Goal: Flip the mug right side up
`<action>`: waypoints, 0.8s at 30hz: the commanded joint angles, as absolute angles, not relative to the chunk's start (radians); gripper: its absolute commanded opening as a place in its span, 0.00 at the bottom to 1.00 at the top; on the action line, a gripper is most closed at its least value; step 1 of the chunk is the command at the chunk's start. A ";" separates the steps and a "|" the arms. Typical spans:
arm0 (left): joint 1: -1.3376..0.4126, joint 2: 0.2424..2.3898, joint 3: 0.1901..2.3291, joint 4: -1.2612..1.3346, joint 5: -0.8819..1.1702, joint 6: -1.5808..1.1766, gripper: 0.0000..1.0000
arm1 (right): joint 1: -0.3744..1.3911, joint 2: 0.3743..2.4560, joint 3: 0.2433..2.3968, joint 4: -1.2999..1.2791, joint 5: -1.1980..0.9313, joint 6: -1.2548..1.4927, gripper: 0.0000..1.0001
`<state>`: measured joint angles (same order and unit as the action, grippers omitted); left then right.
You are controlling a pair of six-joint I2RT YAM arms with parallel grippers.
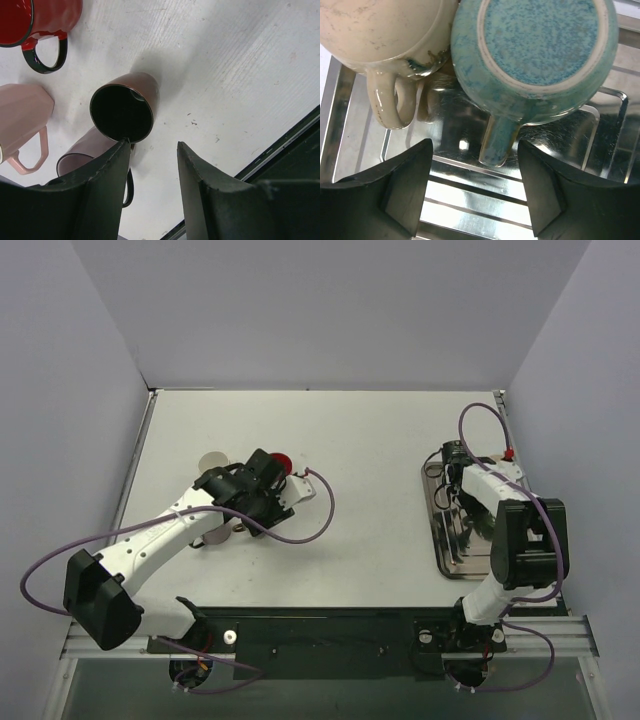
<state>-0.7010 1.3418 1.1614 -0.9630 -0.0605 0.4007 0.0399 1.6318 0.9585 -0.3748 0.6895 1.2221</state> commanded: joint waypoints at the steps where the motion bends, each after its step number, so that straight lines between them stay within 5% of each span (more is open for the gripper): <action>1: -0.703 1.309 1.178 -0.989 -0.028 0.416 0.52 | 0.031 1.620 0.973 -0.466 0.753 1.275 0.62; 15: -0.703 1.261 1.186 -1.011 0.023 0.431 0.52 | -0.044 1.654 0.930 -0.417 0.693 1.259 0.52; 21: -0.701 1.250 1.190 -1.026 0.057 0.439 0.53 | -0.049 1.597 0.879 -0.353 0.669 1.201 0.14; 24: -0.703 1.246 1.201 -1.037 0.087 0.434 0.52 | -0.049 1.551 0.861 -0.324 0.634 1.155 0.06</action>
